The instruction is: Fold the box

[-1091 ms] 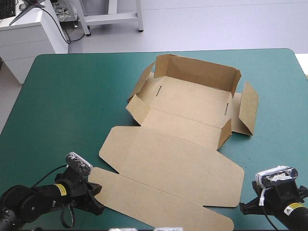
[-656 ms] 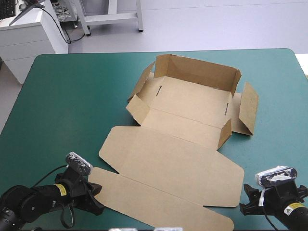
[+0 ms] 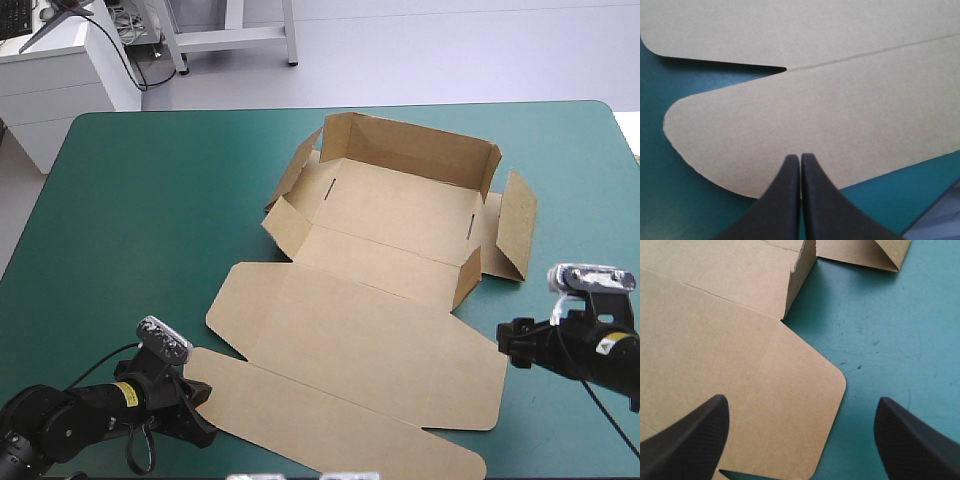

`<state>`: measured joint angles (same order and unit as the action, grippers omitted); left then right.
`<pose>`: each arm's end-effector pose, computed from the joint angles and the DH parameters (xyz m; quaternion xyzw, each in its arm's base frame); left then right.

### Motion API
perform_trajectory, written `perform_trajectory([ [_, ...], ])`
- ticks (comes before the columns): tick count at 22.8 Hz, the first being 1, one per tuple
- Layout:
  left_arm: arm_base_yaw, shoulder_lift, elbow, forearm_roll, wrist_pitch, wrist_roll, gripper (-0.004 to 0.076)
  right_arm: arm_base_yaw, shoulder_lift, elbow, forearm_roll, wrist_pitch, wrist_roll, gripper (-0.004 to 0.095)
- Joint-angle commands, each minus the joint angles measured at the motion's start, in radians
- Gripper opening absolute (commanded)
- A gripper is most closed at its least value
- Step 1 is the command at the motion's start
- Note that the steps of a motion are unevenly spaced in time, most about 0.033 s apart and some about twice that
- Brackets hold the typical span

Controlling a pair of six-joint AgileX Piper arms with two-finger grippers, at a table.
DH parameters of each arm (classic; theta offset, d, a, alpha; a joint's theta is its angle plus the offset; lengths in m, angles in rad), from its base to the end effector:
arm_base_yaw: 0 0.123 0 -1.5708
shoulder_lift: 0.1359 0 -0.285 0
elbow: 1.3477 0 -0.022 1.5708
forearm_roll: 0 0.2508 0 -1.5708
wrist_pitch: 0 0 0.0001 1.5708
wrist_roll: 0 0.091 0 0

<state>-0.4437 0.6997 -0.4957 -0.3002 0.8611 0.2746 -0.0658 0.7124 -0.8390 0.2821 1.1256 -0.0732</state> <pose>0.0920 -0.0664 0.2546 0.2761 0.9064 -0.1609 0.2762 0.1082 0.0158 0.3427 0.0128 0.9369 0.1171 0.3293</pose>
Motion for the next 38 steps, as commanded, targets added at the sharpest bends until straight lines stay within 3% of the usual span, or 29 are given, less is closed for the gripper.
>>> perform_trajectory([
  [1, -0.003, -0.003, -0.026, -0.023, -0.038, 0.002, -0.0008, -0.001, 0.123, -0.087, 0.052, -0.093, 0.002, 0.0738],
  [4, -0.003, -0.003, -0.026, -0.023, -0.034, 0.002, -0.0008, -0.001, 0.260, -0.140, 0.106, -0.172, 0.000, 0.0738],
  [18, -0.003, -0.003, -0.026, -0.023, -0.015, 0.002, -0.0008, -0.001, 0.651, -0.269, 0.243, -0.181, -0.046, 0.0738],
  [26, -0.003, -0.003, -0.026, -0.023, -0.015, 0.002, -0.0008, -0.001, 0.807, -0.270, 0.372, -0.230, -0.150, 0.0719],
  [28, -0.003, -0.003, -0.026, -0.023, -0.015, 0.002, -0.0008, -0.001, 0.835, -0.270, 0.372, -0.230, -0.152, 0.0631],
  [30, -0.003, -0.003, -0.026, -0.023, -0.015, 0.002, -0.0008, -0.001, 0.856, -0.270, 0.372, -0.228, -0.162, 0.0473],
  [32, -0.003, -0.003, -0.026, -0.023, -0.015, 0.002, -0.0008, -0.001, 0.863, -0.270, 0.373, -0.226, -0.168, 0.0188],
  [34, -0.003, -0.003, -0.026, -0.023, -0.015, 0.002, -0.0008, -0.001, 0.863, -0.270, 0.376, -0.228, -0.186, -0.0023],
  [38, -0.003, -0.003, -0.026, -0.023, -0.027, 0.002, -0.0008, -0.001, 0.863, -0.270, 0.380, -0.221, -0.233, -0.0009],
])
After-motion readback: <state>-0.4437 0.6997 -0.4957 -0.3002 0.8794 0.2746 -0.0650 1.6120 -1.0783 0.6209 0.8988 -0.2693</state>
